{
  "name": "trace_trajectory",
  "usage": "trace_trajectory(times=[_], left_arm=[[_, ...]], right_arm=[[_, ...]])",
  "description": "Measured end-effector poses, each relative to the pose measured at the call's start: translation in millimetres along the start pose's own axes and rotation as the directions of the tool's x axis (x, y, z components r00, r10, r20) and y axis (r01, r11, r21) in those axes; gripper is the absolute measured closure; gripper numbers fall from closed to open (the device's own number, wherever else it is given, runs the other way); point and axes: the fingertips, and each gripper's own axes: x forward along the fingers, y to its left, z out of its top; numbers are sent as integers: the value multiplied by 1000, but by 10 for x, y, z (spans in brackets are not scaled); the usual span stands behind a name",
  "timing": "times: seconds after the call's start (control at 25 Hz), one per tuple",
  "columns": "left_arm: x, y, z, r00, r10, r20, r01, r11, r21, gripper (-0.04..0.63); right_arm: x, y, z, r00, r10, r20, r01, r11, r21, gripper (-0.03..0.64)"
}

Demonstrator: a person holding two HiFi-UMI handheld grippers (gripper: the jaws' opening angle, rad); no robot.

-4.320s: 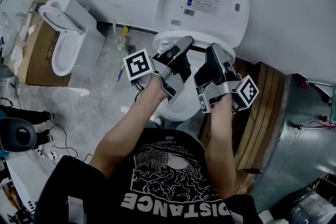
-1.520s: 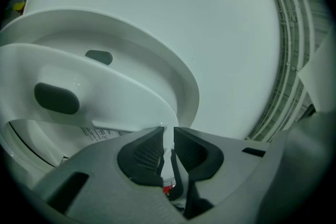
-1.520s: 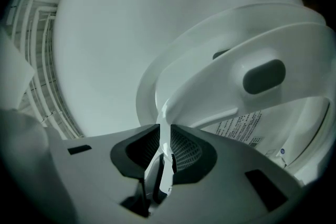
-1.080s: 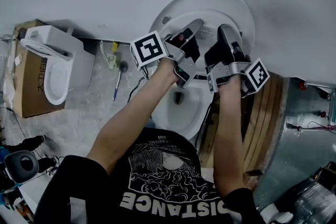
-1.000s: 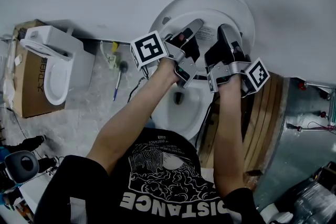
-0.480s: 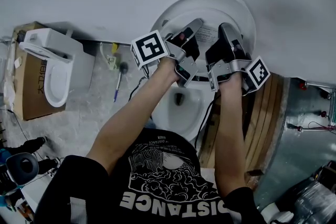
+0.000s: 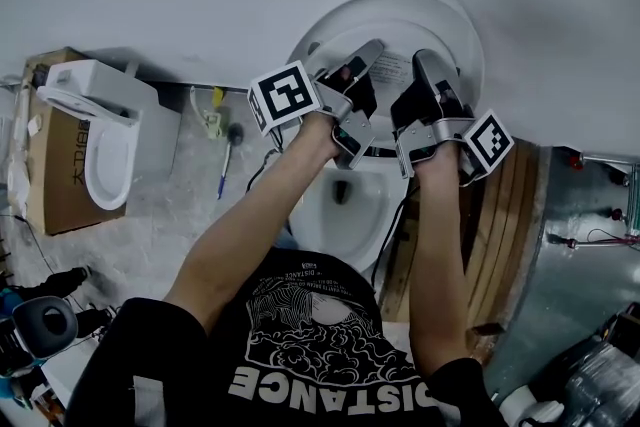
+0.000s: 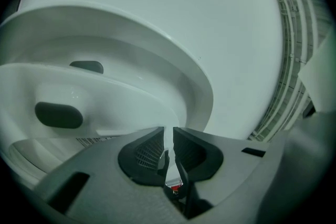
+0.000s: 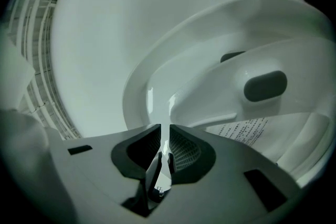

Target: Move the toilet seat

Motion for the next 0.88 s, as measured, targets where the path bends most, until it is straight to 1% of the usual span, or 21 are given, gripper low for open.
trace_trajectory(times=[0.16,0.28,0.4,0.52,0.68,0.76,0.88], left_arm=[[-104,-25,-189,1000,15,-12,-15,999,37,534],[-209,-17,-318,999,37,-24,-34,994,101,534],[-248,-71,-330,998,49,-24,-46,988,145,534],[-302,-171,-373,998,60,-18,-56,982,182,540],[-424,-287,-488,997,74,-20,-66,962,265,545],[-486,-368,-540,996,82,-19,-72,943,325,545],[-595,-501,-700,995,95,-15,-80,905,418,546]], right_arm=[[-191,42,-80,1000,-12,-25,11,998,-58,560],[-322,54,-143,999,-30,-33,25,991,-131,560],[-324,122,-167,997,-59,-54,46,975,-219,560],[-373,248,-200,994,-79,-72,53,951,-305,560],[-474,463,-372,989,-89,-114,28,890,-456,560],[-545,524,-467,984,-132,-118,53,857,-512,560],[-724,609,-567,975,-183,-129,63,777,-626,560]])
